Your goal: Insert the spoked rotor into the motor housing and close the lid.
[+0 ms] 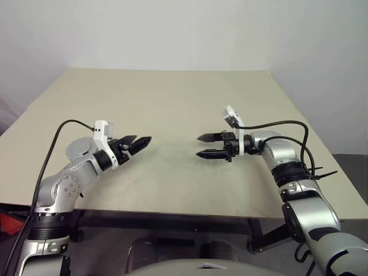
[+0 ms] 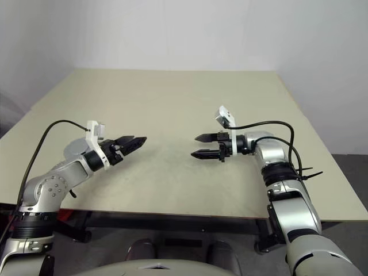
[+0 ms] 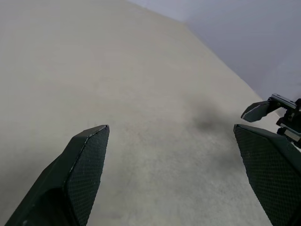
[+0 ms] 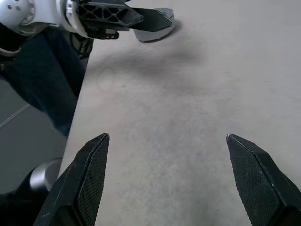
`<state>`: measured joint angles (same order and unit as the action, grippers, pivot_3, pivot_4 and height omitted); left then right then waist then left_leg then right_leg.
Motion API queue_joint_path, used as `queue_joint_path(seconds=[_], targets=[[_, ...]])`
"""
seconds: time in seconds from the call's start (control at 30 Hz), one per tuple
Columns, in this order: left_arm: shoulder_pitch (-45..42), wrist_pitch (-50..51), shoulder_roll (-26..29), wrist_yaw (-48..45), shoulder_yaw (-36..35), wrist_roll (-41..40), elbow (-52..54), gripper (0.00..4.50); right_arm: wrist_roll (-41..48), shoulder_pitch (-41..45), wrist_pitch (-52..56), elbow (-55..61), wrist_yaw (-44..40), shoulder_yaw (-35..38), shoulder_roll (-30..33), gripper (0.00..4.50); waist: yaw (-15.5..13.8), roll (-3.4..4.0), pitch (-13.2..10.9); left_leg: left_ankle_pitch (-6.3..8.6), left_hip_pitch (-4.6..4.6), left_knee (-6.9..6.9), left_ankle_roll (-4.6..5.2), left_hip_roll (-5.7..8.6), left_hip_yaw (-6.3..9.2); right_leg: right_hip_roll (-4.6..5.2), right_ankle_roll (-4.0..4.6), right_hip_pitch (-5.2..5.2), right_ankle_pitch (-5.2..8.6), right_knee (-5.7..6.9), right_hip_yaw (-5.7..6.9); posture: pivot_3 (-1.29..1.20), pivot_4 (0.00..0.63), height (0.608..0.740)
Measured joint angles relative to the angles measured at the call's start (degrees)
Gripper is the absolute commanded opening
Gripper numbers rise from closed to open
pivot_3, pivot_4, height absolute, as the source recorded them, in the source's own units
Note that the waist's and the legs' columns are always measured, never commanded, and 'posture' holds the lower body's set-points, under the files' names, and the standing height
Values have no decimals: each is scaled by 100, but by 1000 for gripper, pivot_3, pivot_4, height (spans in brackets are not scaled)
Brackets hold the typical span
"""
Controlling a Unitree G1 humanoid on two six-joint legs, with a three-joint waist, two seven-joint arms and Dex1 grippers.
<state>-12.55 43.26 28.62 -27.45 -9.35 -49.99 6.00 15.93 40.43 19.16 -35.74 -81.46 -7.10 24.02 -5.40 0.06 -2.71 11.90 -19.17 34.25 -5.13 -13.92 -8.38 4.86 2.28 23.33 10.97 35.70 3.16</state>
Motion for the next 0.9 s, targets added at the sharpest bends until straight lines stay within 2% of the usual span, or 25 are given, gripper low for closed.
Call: queue_joint_path(seconds=[0.63, 0.9], targets=[[-55, 9, -289, 122, -153, 257, -2, 4494, 18, 0, -288, -144, 480, 211, -331, 4500, 7, 1, -1, 3, -2, -3, 5, 0, 0, -1, -1, 1, 1, -6, 1, 0, 0, 740], [-55, 48, -314, 124, -177, 284, 10, 4494, 131, -3, 171, 457, 572, 211, -341, 4500, 5, 2, -1, 4, -3, -5, 6, 0, 0, -1, -1, 1, 1, -11, 0, 0, 0, 740]])
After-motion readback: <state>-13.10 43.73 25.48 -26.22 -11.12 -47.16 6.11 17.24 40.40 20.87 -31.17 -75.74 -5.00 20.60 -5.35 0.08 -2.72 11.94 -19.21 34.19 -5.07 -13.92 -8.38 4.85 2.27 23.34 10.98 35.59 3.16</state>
